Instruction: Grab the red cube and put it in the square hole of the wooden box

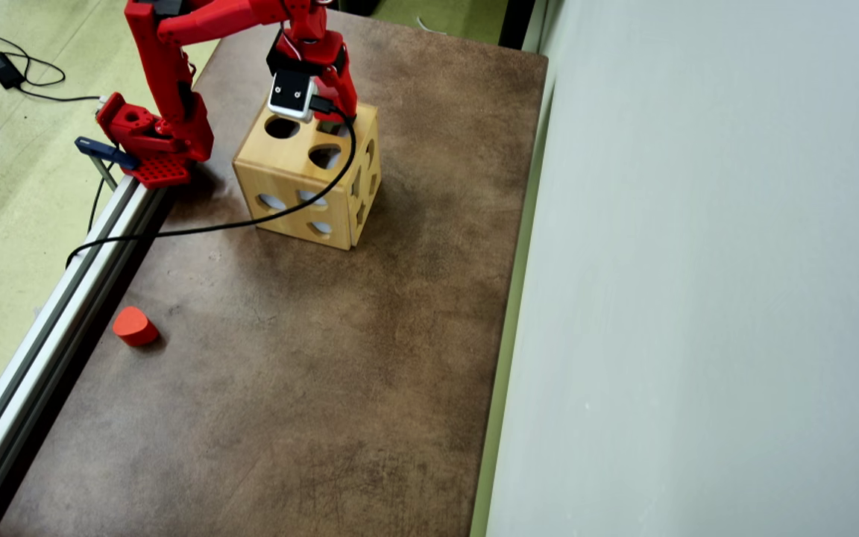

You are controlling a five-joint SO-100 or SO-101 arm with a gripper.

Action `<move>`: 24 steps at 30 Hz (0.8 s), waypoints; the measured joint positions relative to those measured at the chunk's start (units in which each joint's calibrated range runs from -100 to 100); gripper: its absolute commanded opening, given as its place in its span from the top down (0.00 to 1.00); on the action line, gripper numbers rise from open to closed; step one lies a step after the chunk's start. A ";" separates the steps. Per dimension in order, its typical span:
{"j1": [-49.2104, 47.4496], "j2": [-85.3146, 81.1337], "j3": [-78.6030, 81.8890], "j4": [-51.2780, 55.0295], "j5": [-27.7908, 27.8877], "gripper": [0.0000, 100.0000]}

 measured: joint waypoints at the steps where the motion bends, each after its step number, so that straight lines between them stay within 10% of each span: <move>1: 0.00 0.00 0.00 0.00 0.00 0.78; 24: 1.80 -1.53 0.00 0.08 0.00 0.78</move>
